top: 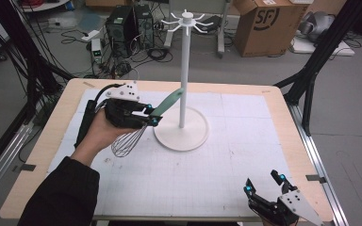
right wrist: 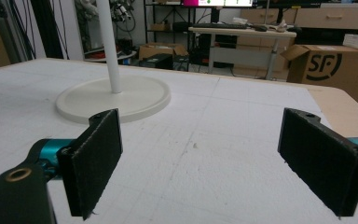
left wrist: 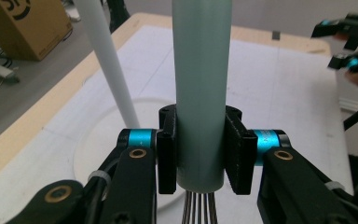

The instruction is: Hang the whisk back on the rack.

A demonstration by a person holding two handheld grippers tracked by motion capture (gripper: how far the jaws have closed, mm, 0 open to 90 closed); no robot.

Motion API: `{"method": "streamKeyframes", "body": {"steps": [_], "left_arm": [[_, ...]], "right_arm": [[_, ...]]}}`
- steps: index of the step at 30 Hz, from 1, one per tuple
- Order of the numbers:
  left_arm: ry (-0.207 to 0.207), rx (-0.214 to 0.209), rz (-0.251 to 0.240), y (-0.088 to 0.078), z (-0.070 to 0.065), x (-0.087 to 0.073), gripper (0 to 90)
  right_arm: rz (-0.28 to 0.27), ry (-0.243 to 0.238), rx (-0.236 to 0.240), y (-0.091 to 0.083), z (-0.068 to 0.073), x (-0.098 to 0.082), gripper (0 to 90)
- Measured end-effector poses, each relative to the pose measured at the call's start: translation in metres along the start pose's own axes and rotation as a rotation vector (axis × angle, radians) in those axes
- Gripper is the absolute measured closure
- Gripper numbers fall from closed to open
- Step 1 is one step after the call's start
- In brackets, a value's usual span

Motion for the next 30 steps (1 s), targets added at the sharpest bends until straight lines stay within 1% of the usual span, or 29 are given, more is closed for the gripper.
{"method": "streamKeyframes", "body": {"steps": [1,3,4,6,7,10,12,14,16,19,21,26,30], "left_arm": [[-0.005,-0.002,-0.01,0.0,-0.001,0.005,69.7],[0.001,-0.006,-0.015,0.0,-0.003,0.013,69.7],[-0.003,-0.017,-0.02,0.0,-0.004,0.017,69.7],[-0.026,-0.043,-0.041,0.001,-0.006,0.024,69.7],[-0.031,-0.048,-0.047,0.001,-0.005,0.028,69.7],[-0.042,-0.045,-0.072,-0.001,-0.005,0.041,69.7],[-0.058,-0.062,-0.096,-0.004,-0.005,0.049,69.7],[-0.064,-0.074,-0.117,-0.007,-0.006,0.056,69.6],[-0.058,-0.072,-0.129,-0.01,-0.007,0.063,69.7],[-0.068,-0.097,-0.158,-0.014,-0.006,0.07,69.6],[-0.082,-0.116,-0.177,-0.016,-0.005,0.075,69.7],[-0.09,-0.119,-0.206,-0.019,-0.002,0.086,69.6],[-0.103,-0.14,-0.227,-0.019,0.0,0.092,69.6]], "right_arm": [[-0.001,0.002,0.001,0.0,0.0,0.0,12.7],[-0.001,0.002,0.002,0.0,0.0,0.0,12.6],[-0.001,0.002,0.002,0.0,0.0,0.0,12.6],[-0.002,0.004,0.002,0.0,0.0,0.0,12.7],[0.001,0.006,0.003,0.0,0.0,0.0,12.6],[0.001,0.008,0.003,0.0,-0.001,0.001,12.6],[-0.003,0.005,0.003,0.0,-0.001,0.001,12.6],[-0.005,0.007,0.005,-0.001,-0.001,0.001,12.7],[-0.003,0.008,0.006,-0.001,-0.001,0.001,12.7],[-0.004,0.013,0.006,-0.001,-0.002,0.001,12.7],[-0.005,0.015,0.005,-0.002,-0.002,0.001,12.6],[-0.006,0.014,0.004,-0.001,-0.002,0.001,12.6],[-0.007,0.016,0.005,-0.002,-0.002,0.001,12.6]]}}
Point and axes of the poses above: each handheld gripper's, and its own axes: y roughly forward along the jaws, x roughly out of its top, z roughly to its left, the point moved 4 cm from there along y, roughly forward along the jaws, and after that the axes turned 11 degrees about -y, right-handed, at the moved point
